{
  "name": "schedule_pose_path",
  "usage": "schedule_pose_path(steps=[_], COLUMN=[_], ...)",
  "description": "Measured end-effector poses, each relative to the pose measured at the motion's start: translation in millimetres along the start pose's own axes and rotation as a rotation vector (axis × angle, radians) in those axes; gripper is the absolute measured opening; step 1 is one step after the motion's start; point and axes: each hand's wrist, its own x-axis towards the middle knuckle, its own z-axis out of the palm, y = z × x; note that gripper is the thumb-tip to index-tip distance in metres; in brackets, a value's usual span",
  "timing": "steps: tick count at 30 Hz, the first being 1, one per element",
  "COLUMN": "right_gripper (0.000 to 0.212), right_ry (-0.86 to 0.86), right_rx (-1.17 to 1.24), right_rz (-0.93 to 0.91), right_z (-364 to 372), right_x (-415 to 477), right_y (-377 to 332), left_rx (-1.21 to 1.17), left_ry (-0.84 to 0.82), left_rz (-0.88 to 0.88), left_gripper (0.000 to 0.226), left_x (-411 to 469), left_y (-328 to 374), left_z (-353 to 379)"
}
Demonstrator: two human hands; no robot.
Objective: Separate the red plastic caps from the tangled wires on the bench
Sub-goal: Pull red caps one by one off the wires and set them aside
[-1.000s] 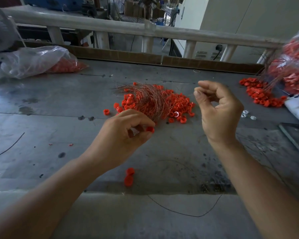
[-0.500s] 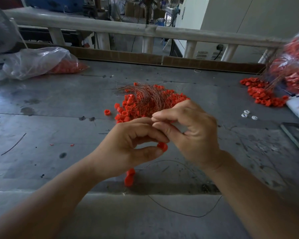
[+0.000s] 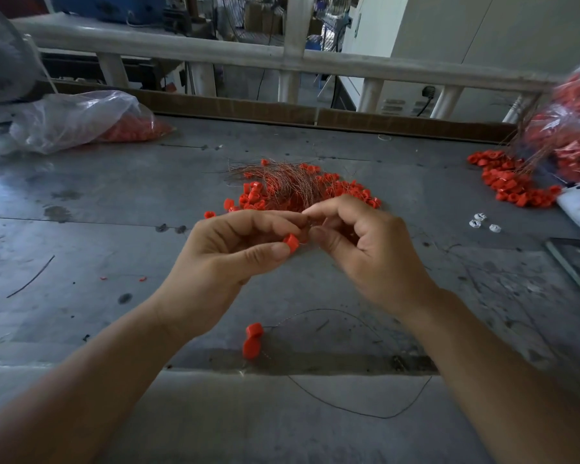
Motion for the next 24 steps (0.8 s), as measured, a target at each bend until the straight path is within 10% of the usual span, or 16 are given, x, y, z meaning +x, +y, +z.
schedule_pose_path(steps=[24], right_gripper=[0.015], right_ry=[0.06], right_rx=[0.174], right_rz=[0.141], right_z=[-10], right_x=[0], right_y=[-6], left_rx=[-0.059], left_ry=[0.166], left_rz=[-0.152], left_gripper=[0.029], left_x=[4], left_y=[-1], left_z=[4])
